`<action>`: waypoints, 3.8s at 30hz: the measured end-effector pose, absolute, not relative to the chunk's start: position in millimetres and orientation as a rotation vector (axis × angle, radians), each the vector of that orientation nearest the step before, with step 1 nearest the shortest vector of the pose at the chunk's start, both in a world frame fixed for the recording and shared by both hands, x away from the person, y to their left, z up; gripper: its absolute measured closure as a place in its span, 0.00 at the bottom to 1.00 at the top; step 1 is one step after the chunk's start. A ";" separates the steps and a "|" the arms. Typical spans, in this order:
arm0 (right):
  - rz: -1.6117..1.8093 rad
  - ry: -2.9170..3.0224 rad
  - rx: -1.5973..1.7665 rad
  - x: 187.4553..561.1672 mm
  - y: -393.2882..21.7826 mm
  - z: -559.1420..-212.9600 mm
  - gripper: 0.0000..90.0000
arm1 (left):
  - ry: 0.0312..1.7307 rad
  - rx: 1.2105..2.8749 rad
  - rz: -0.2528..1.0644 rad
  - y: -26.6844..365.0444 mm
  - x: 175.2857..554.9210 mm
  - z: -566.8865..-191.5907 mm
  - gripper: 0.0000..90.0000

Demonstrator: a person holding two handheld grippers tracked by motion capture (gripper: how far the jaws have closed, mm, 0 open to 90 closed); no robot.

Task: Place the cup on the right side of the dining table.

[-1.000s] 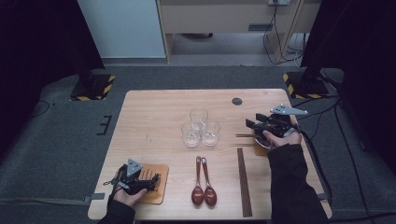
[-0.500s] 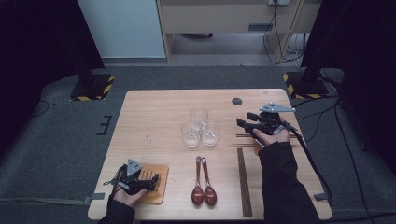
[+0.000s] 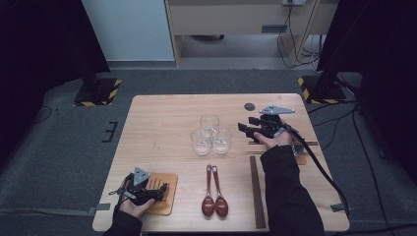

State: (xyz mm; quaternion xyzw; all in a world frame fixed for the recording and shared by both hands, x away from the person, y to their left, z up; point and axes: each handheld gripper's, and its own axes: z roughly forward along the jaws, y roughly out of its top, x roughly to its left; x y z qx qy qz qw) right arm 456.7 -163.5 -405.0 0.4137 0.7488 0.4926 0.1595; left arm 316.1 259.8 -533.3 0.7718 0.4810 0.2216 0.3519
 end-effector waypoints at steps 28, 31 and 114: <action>1.348 2.229 1.208 491.7 -118.9 -425.2 0.49 | 1.242 1.999 0.570 260.1 316.6 -533.3 0.06; 1.339 2.236 1.211 493.6 -117.9 -428.1 0.49 | 1.243 1.999 0.570 260.1 316.6 -533.3 0.06; 1.057 2.416 1.250 514.5 -120.7 -440.6 0.91 | 1.238 2.002 0.567 260.5 317.1 -533.3 0.06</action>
